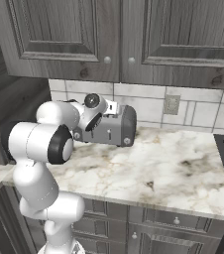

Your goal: Start the toaster. Once the lever pops up, take the bread to the plate on the dining counter.

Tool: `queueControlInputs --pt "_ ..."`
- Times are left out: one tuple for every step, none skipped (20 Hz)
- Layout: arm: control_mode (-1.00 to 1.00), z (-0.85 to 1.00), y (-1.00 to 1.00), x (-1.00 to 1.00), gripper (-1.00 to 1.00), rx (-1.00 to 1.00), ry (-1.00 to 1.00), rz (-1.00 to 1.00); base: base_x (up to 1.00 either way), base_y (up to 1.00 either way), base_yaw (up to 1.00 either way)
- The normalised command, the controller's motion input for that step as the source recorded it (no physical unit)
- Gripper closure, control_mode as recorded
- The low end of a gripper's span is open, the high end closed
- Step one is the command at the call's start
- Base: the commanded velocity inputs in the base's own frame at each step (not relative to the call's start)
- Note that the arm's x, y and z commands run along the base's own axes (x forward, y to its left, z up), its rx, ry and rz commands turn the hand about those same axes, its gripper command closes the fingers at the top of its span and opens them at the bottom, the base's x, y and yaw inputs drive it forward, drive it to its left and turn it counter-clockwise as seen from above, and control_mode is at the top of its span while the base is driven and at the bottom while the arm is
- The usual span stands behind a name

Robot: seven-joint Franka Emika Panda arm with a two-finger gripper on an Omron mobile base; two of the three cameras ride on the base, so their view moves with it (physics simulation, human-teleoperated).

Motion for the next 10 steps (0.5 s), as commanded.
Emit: queueControlInputs --pt "-1.0 0.0 0.0 0.0 -1.0 0.0 0.0 0.0 0.0 0.0 0.0" --pt "-1.0 0.0 0.0 0.0 -1.0 0.0 0.0 0.0 0.0 0.0 0.0" --pt "-1.0 0.0 0.0 0.0 -1.0 0.0 0.0 0.0 0.0 0.0 0.0" --pt "-1.0 0.0 0.0 0.0 -1.0 0.0 0.0 0.0 0.0 0.0 0.0" --pt "-1.0 0.0 0.0 0.0 -1.0 0.0 0.0 0.0 0.0 0.0 0.0" --pt "-1.0 0.0 0.0 0.0 -1.0 0.0 0.0 0.0 0.0 0.0 0.0" --pt "-1.0 0.0 0.0 0.0 -1.0 0.0 0.0 0.0 0.0 0.0 0.0" --pt "-1.0 0.0 0.0 0.0 -1.0 0.0 0.0 0.0 0.0 0.0 0.0" --pt "-1.0 0.0 0.0 0.0 -1.0 0.0 0.0 0.0 0.0 0.0 0.0" --pt "-1.0 0.0 0.0 0.0 -1.0 0.0 0.0 0.0 0.0 0.0 0.0"
